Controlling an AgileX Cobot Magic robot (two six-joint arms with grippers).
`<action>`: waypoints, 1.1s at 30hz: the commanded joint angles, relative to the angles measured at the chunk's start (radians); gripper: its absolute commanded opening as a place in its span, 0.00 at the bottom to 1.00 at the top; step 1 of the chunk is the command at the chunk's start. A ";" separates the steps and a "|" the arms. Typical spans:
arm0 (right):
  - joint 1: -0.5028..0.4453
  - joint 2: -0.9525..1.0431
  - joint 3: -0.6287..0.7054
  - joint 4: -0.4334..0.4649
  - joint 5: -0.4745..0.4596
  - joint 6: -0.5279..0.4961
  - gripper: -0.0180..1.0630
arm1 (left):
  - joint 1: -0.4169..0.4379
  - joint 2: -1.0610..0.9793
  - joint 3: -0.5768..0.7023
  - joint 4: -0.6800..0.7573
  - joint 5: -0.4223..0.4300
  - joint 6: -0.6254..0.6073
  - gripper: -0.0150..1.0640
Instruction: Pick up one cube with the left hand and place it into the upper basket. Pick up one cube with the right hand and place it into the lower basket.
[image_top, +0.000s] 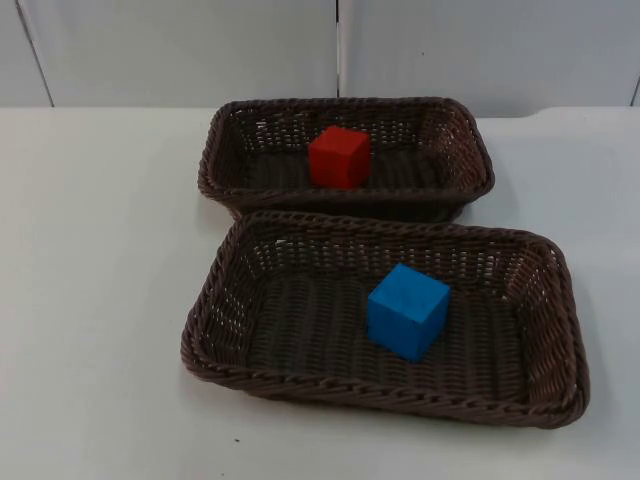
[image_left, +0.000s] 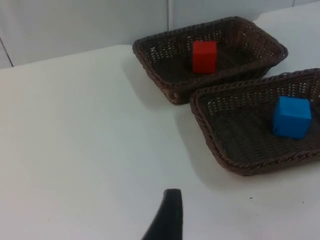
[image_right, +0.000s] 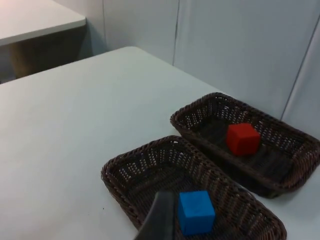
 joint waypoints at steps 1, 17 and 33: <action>0.005 -0.022 0.003 -0.022 0.029 0.022 0.73 | -0.005 -0.004 0.005 0.013 -0.014 -0.005 0.74; 0.005 -0.235 0.003 -0.079 0.280 0.099 0.73 | -0.005 -0.004 0.074 -0.018 -0.048 -0.008 0.74; 0.005 -0.365 0.031 -0.162 0.417 0.242 0.73 | -0.005 -0.004 0.074 0.006 -0.040 -0.006 0.74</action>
